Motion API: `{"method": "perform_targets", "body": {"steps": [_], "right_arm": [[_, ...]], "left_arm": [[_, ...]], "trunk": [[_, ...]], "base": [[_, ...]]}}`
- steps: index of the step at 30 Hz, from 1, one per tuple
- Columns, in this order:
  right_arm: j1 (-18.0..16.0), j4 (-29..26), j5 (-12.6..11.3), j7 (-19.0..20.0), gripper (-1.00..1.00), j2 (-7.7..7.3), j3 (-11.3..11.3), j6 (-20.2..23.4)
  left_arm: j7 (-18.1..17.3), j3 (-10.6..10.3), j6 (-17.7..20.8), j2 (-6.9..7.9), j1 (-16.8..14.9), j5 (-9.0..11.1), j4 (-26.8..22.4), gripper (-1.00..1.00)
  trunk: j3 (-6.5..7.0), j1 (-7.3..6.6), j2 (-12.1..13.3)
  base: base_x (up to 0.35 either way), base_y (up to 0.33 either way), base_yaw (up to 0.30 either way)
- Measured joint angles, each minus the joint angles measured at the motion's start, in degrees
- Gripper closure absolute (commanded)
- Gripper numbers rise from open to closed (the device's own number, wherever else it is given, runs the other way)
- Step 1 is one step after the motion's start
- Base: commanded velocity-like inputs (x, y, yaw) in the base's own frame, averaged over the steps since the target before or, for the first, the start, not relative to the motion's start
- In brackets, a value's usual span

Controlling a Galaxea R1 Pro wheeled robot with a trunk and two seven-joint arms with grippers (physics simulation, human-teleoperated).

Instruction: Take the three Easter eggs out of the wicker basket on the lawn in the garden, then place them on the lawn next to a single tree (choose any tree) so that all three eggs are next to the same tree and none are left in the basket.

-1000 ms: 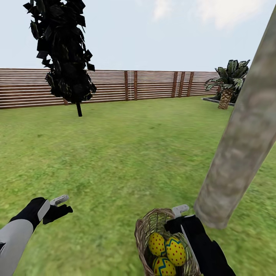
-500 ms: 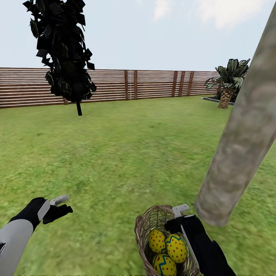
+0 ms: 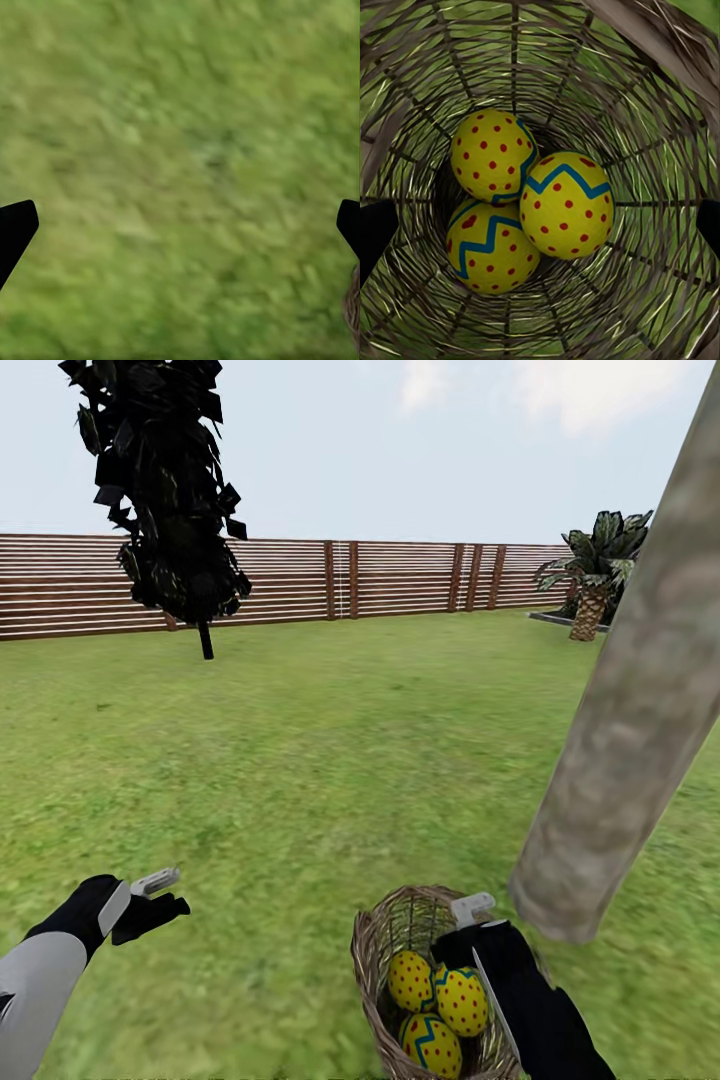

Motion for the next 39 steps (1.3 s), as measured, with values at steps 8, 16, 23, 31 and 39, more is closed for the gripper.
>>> {"method": "perform_targets", "body": {"steps": [8, 16, 23, 31, 39], "right_arm": [[0.0, 0.1, 0.1, -0.7, -1.00, -0.09, 0.0, -2.6], [0.0, -0.4, 0.1, -1.8, -1.00, -0.18, 0.0, -3.3], [0.0, -0.5, 0.1, -2.4, -1.00, -0.27, 0.0, -3.2], [0.0, -0.7, 0.1, -2.8, -1.00, -0.30, 0.0, -3.2], [0.0, -1.0, 0.1, -2.9, -1.00, -0.36, 0.0, -3.1]], "left_arm": [[0.0, 0.0, 0.0, -0.80, 0.0, -0.1, 0.0, -1.00], [0.2, 0.0, -0.1, -0.99, 0.0, -0.1, 0.0, -1.00], [0.2, 0.0, 0.0, -0.98, 0.0, -0.1, 0.0, -1.00], [0.2, 0.0, 0.0, -0.97, 0.0, -0.1, 0.0, -1.00], [0.2, 0.0, -0.1, -0.97, 0.0, -0.1, 0.0, -1.00]], "trunk": [[-1.44, 1.76, -3.2], [-2.87, 3.52, -6.4], [-4.13, 5.05, -9.2], [-5.57, 6.81, -12.4], [-7.08, 8.21, -14.9]], "base": [[0.000, 0.000, 0.000], [0.000, 0.000, 0.000], [0.000, 0.000, 0.000], [0.000, 0.000, 0.000], [0.000, 0.000, 0.000]]}}
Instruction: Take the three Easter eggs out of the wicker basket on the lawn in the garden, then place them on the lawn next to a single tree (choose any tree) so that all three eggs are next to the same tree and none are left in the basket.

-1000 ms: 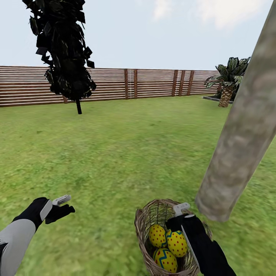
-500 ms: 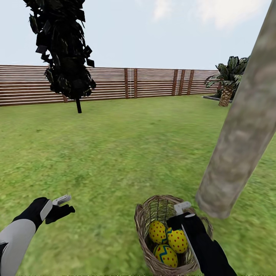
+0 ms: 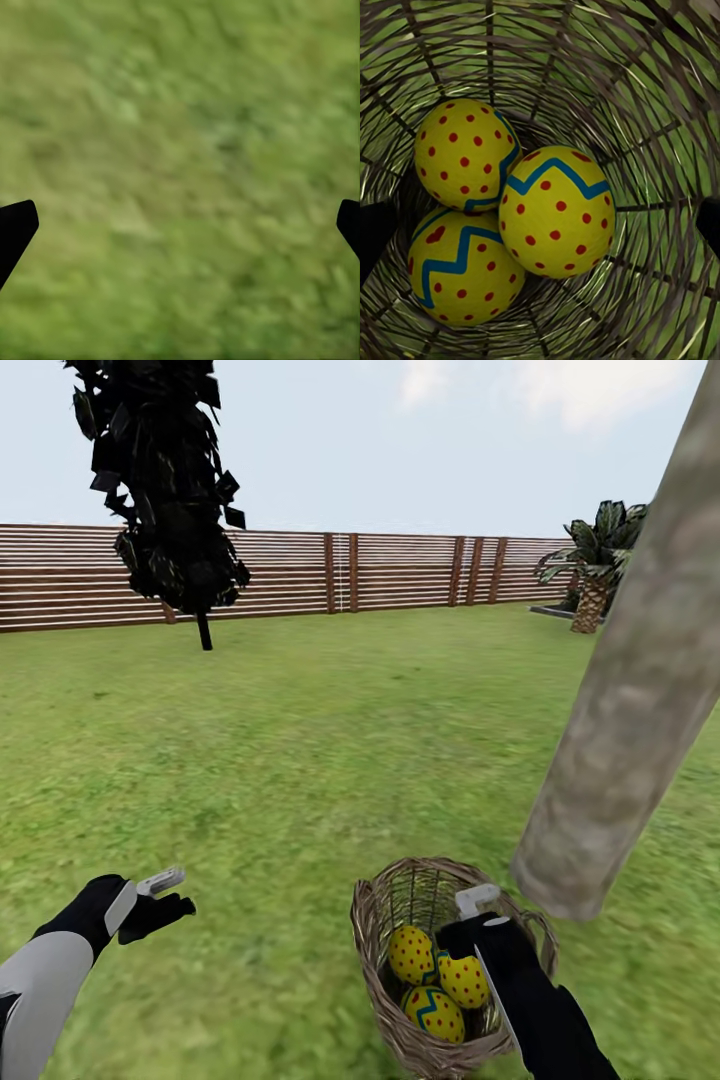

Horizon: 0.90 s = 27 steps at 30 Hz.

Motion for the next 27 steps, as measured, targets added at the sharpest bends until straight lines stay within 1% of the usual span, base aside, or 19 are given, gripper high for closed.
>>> {"method": "perform_targets", "body": {"steps": [5, 9, 11, 27], "right_arm": [[0.0, 0.0, 0.1, -0.4, -1.00, 0.00, 0.0, 0.2], [0.0, -0.1, 0.1, -3.1, -1.00, 0.00, 0.0, 0.1], [0.0, -0.2, 0.1, -3.7, -1.00, 0.00, 0.0, 0.0], [0.0, -0.5, 0.0, -4.1, -1.00, 0.01, 0.0, -0.2]], "left_arm": [[0.0, 0.0, 0.0, 0.00, 0.0, 0.0, 0.0, -1.00], [0.0, 0.0, 0.0, 0.00, 0.0, 0.0, 0.0, -1.00], [0.0, 0.0, 0.0, -0.02, 0.0, 0.0, 0.0, -1.00], [0.1, 0.0, 0.0, -0.06, 0.0, 0.0, 0.0, -1.00]], "trunk": [[-1.11, 0.13, -0.1], [-2.00, 0.23, -0.1], [-2.44, 0.28, -0.1], [-5.99, 0.70, -0.4]], "base": [[0.000, 0.000, 0.000], [0.000, 0.000, 0.000], [0.000, 0.000, 0.000], [0.000, 0.000, 0.000]]}}
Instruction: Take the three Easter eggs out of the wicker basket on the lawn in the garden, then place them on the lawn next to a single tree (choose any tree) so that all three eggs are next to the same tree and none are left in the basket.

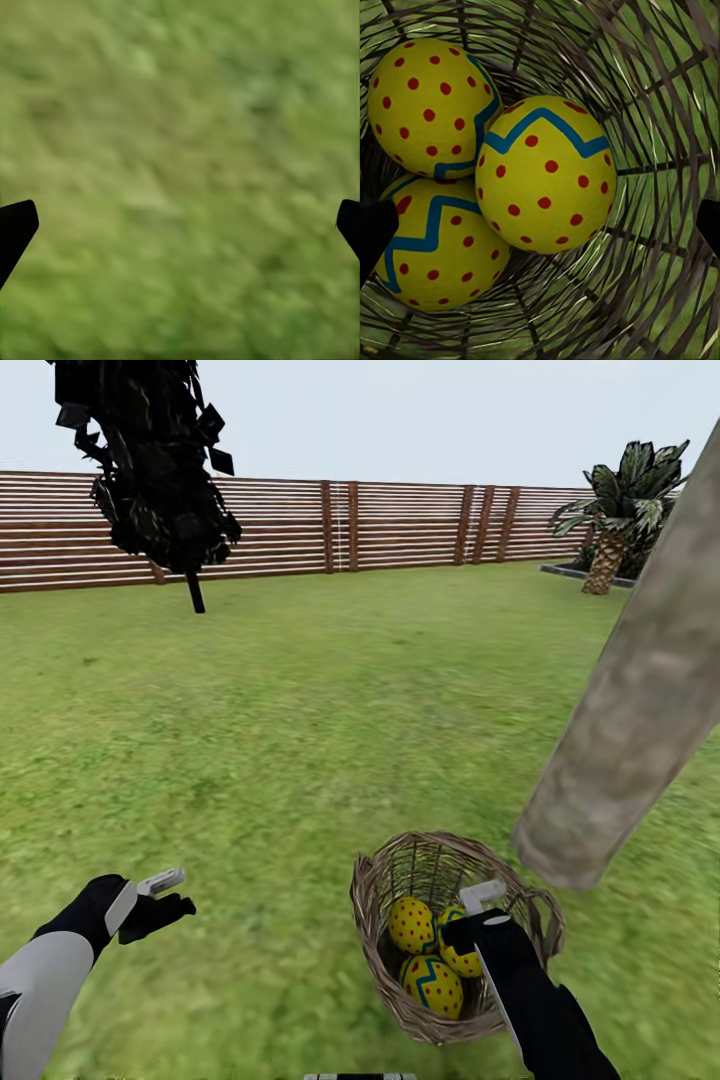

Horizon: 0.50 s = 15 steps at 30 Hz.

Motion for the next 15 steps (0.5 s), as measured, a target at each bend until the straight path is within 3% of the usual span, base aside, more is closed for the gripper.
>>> {"method": "perform_targets", "body": {"steps": [11, 15], "right_arm": [[-1.0, -2.2, -0.1, 0.0, -1.00, 0.00, 0.0, 0.0], [-3.5, -1.1, -0.2, 0.1, -1.00, 0.00, -0.1, 0.1]], "left_arm": [[-0.1, 0.0, 0.1, -0.03, 0.0, 0.0, 0.0, -1.00], [-0.1, 0.0, 0.1, -0.03, 0.0, 0.0, 0.0, -1.00]], "trunk": [[-2.44, 0.28, -0.1], [-2.67, 0.31, -0.2]], "base": [[0.000, 0.000, 0.000], [0.000, 0.000, 0.000]]}}
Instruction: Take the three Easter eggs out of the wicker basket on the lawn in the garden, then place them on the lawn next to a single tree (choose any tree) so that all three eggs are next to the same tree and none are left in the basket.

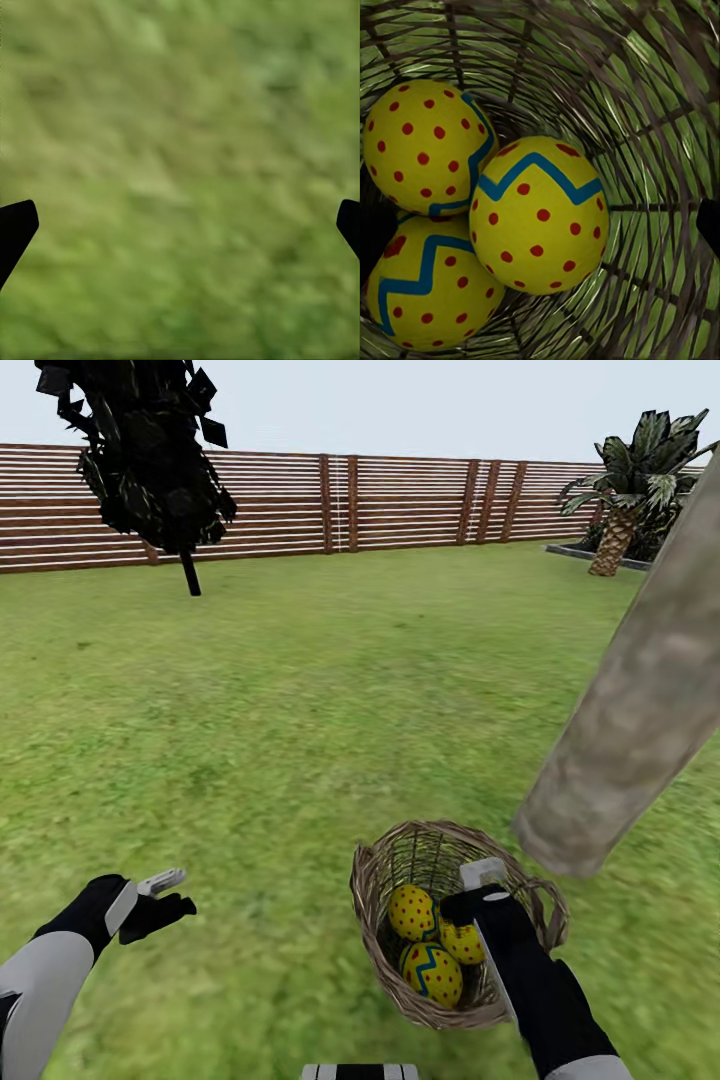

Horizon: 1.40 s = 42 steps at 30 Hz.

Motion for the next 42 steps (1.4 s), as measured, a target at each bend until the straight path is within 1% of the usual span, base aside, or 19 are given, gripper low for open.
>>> {"method": "perform_targets", "body": {"steps": [2, 6, 15, 34, 38, 39, 40, 41, 42], "right_arm": [[-0.8, 1.0, 0.0, 0.0, -1.00, 0.00, 0.0, 0.0], [-1.1, 1.5, -0.2, 0.2, -1.00, 0.00, 0.0, 0.2], [-1.2, 1.6, -0.4, 0.3, -1.00, 0.00, 0.0, 0.5], [-1.3, 2.2, -0.5, 0.3, -1.00, 0.19, 0.0, 1.1], [-3.6, 4.8, -0.5, 0.4, -1.00, 0.15, 0.0, 4.2], [-4.8, 6.5, -0.6, 0.5, -1.00, 0.12, -0.1, 5.3], [-5.6, 7.9, -0.7, 0.5, -1.00, 0.11, -0.1, 5.7], [-7.5, 10.6, -0.8, 0.5, -1.00, 0.07, -0.1, 6.1], [-8.6, 12.1, -0.8, 0.5, -1.00, 0.06, -0.1, 6.3]], "left_arm": [[0.0, 0.0, 0.0, 0.02, 0.0, 0.0, 0.0, -1.00], [0.0, 0.0, 0.0, 0.08, 0.0, 0.0, -0.1, -1.00], [0.2, 0.0, 0.0, 0.09, 0.0, 0.0, -0.1, -1.00], [0.1, 0.0, 0.1, 0.09, 0.0, 0.0, -0.1, -1.00], [0.1, 0.0, 0.1, 0.09, 0.0, 0.0, -0.1, -1.00], [0.1, 0.0, 0.1, 0.09, 0.0, 0.0, -0.1, -1.00], [0.1, 0.0, 0.1, 0.09, 0.0, 0.0, -0.1, -1.00], [0.1, 0.0, 0.1, 0.09, 0.0, 0.0, -0.1, -1.00], [0.1, 0.0, 0.1, 0.09, 0.0, 0.0, -0.1, -1.00]], "trunk": [[0.00, 0.00, 0.0], [0.00, 0.00, 0.0], [0.00, -0.01, 0.0], [0.00, 0.00, 0.0], [0.00, 0.00, 0.0], [0.00, 0.00, 0.0], [0.00, 0.00, 0.0], [0.00, 0.00, 0.0], [0.00, 0.00, 0.0]], "base": [[0.000, 0.000, 0.000], [0.020, 0.000, 0.000], [0.192, 0.000, 0.000], [0.003, 0.000, 0.000], [0.000, 0.000, 0.000], [0.000, 0.000, 0.000], [0.000, 0.000, 0.000], [0.000, 0.000, 0.000], [0.000, 0.000, 0.000]]}}
